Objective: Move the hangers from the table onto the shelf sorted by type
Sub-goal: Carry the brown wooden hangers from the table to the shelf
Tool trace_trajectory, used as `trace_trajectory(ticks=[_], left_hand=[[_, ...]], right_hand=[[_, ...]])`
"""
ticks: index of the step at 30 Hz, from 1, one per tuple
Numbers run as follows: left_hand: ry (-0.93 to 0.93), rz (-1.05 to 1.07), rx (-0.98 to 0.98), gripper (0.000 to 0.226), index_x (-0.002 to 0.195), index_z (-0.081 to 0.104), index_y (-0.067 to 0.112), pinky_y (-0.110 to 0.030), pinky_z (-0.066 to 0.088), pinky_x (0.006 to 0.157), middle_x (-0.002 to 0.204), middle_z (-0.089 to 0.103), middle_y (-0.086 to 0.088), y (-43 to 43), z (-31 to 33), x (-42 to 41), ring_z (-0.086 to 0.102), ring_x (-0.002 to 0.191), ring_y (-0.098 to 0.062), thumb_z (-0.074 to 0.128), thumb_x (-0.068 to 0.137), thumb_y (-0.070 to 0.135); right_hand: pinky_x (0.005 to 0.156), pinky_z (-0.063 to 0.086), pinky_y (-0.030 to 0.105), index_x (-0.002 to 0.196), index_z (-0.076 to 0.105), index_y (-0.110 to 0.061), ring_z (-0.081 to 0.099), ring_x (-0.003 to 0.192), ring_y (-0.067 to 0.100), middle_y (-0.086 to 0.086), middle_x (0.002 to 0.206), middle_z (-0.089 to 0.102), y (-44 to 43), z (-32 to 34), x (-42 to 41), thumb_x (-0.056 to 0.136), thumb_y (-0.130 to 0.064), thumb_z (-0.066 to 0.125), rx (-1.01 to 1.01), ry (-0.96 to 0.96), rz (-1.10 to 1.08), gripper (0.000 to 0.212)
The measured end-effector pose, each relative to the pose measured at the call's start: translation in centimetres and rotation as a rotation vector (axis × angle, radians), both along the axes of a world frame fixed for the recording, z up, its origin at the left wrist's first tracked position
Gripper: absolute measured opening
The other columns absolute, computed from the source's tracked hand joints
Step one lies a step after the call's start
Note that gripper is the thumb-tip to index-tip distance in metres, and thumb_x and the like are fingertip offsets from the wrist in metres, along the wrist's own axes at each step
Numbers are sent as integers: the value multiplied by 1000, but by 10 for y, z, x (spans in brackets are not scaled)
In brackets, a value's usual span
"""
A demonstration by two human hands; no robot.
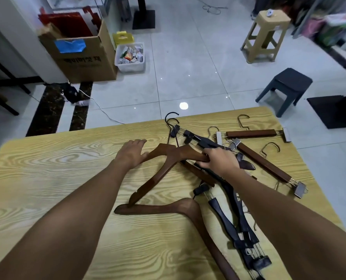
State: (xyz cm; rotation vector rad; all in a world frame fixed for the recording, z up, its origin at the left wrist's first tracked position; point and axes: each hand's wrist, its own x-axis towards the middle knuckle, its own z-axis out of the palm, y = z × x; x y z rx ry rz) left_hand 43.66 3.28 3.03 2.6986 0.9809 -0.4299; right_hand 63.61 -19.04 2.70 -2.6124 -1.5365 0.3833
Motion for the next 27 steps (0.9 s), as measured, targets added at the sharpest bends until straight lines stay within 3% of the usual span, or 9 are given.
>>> trace_trajectory(ticks=[3,8,12,21,24,27], left_hand=[[21,-3,-27,59,148,26,15,-36,24,113,149,36,-7,5,-16,8,32,136,-28,43,97,40],[44,22,-55,66,147,24,12,-39,29,109,145,40,-12,8,-38,23,36,132,-31,48,95,43],[68,25,-80,72,146,23,12,-41,32,107,145,36,-10,9,-52,30,34,133,-29,56,91,43],[125,62,-107,38,120,47,6,-40,42,91,123,50,-15,13,-60,37,47,117,-30,59,91,28],[126,42,-105,35,120,48,4,-41,43,91,123,47,-15,11,-58,33,46,117,-30,55,93,26],[85,58,-128,30,116,43,3,-41,45,82,116,49,-17,10,-53,24,52,107,-32,52,95,23]], right_hand=[[57,34,28,96,60,-22,64,79,24,-3,78,60,0,-10,7,85,-51,59,-16,5,3,31],[54,28,28,95,60,-22,63,78,24,-6,71,49,2,-25,14,84,-52,60,-6,8,-6,32],[57,33,29,99,61,-20,63,82,26,2,82,64,3,-35,15,85,-53,59,-7,15,-5,35],[60,33,30,101,61,-20,64,83,29,5,84,66,10,-38,8,86,-56,56,-24,38,12,39],[60,33,30,102,61,-20,64,83,28,4,84,66,11,-35,6,87,-55,55,-26,33,27,38],[59,32,29,99,60,-21,64,81,27,0,77,60,8,-32,5,87,-56,55,-37,31,32,38]])
